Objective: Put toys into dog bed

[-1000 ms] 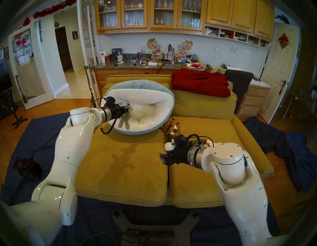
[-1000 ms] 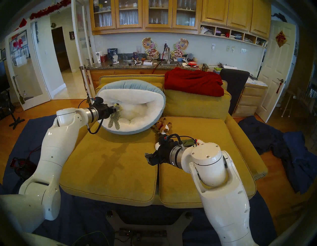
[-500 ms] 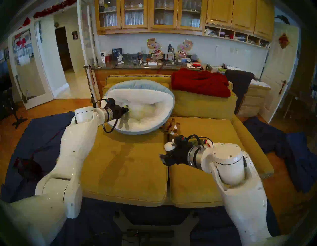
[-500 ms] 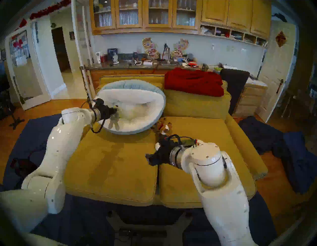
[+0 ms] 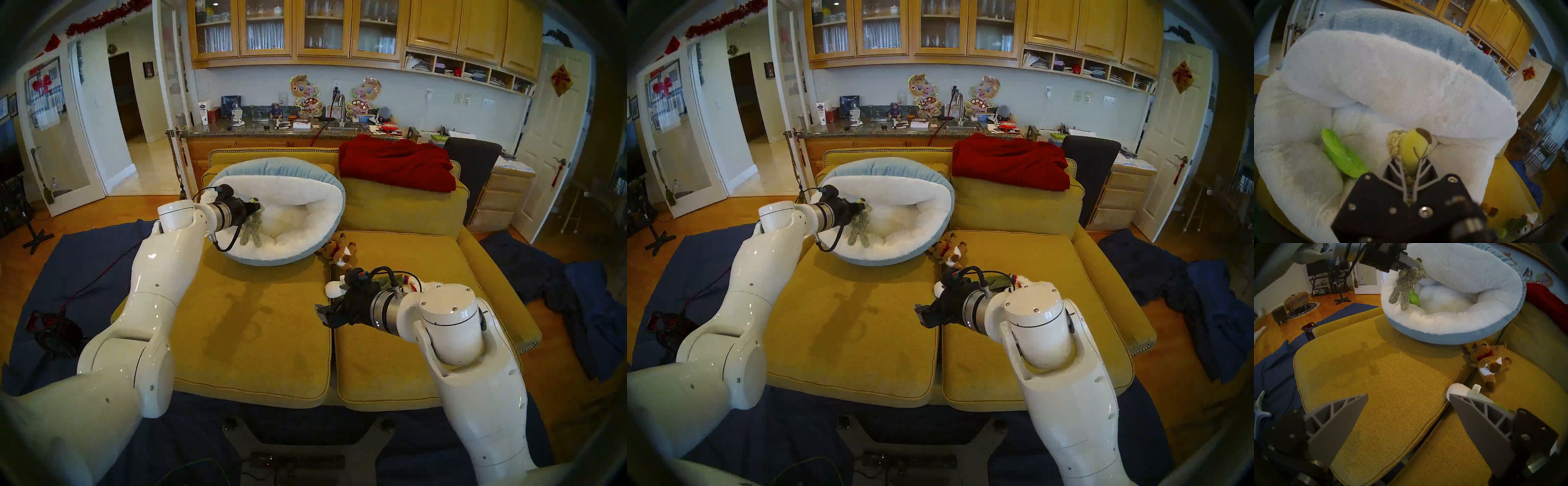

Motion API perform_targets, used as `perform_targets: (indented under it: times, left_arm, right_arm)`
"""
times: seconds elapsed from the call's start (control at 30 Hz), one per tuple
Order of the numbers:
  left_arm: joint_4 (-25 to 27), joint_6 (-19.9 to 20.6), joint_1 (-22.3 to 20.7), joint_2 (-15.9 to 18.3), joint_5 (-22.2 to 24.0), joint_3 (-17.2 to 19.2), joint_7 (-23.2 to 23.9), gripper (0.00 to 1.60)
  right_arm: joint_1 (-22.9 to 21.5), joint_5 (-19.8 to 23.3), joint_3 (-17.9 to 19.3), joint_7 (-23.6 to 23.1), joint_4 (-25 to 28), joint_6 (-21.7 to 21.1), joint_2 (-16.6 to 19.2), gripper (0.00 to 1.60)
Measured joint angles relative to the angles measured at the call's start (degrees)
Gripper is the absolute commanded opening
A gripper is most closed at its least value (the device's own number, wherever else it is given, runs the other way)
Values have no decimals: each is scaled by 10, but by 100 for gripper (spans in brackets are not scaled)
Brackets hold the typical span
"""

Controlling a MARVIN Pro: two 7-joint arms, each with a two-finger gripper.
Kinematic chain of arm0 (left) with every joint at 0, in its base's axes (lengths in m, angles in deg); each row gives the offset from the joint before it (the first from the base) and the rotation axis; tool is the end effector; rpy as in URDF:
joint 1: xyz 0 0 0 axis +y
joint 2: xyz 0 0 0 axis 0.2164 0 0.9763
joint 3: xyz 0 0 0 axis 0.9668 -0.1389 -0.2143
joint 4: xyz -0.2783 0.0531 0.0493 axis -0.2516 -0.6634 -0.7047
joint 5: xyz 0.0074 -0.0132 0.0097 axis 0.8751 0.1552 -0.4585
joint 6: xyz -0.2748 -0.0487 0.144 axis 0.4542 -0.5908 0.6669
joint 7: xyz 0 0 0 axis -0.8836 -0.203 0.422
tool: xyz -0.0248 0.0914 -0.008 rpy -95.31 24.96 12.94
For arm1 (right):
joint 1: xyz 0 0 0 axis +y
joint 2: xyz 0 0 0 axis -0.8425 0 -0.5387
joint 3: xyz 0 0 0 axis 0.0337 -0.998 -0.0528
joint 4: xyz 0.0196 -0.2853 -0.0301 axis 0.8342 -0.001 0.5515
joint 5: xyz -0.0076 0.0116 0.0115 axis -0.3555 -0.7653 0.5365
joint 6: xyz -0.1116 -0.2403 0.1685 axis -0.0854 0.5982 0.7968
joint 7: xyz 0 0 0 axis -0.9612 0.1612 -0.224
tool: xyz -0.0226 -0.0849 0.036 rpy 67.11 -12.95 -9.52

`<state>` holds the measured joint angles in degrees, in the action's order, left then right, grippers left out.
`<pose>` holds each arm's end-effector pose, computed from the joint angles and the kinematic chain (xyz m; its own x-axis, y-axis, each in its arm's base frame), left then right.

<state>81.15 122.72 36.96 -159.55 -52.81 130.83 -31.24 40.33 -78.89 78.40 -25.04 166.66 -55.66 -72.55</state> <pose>0.5902 0.0618 -0.1993 0.4329 0.2613 0.8627 -0.2122 -0.9006 0.3793 0.3255 0.0719 -0.2295 0.3876 0.3920 0.8343 0.6612 -0.7488 0.0447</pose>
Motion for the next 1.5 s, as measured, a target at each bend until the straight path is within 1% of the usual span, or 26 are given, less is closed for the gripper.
perform_targets:
  times: [0.9, 1.37, 1.4, 1.43, 1.47, 1.5]
  left_arm:
    - [-128, -27, -78, -57, -1, -7, -68, 0]
    - [-170, -44, -110, -69, -1, -8, -90, 0]
    - [-175, -46, -113, -70, -1, -8, -92, 10]
    - [-182, -48, -116, -71, -1, -8, -93, 73]
    - [-185, -49, -117, -71, -1, -8, -94, 73]
    - [-188, -50, -119, -72, -1, -8, -94, 126]
  right_arm:
    - [0, 6, 0, 8, -7, 0, -3, 160]
    - [0, 9, 0, 12, -8, 0, -4, 160]
    - [0, 9, 0, 12, -8, 0, -4, 160]
    - [0, 10, 0, 12, -8, 0, -4, 160]
    - [0, 10, 0, 13, -8, 0, -4, 160]
    - [0, 10, 0, 13, -8, 0, -4, 160]
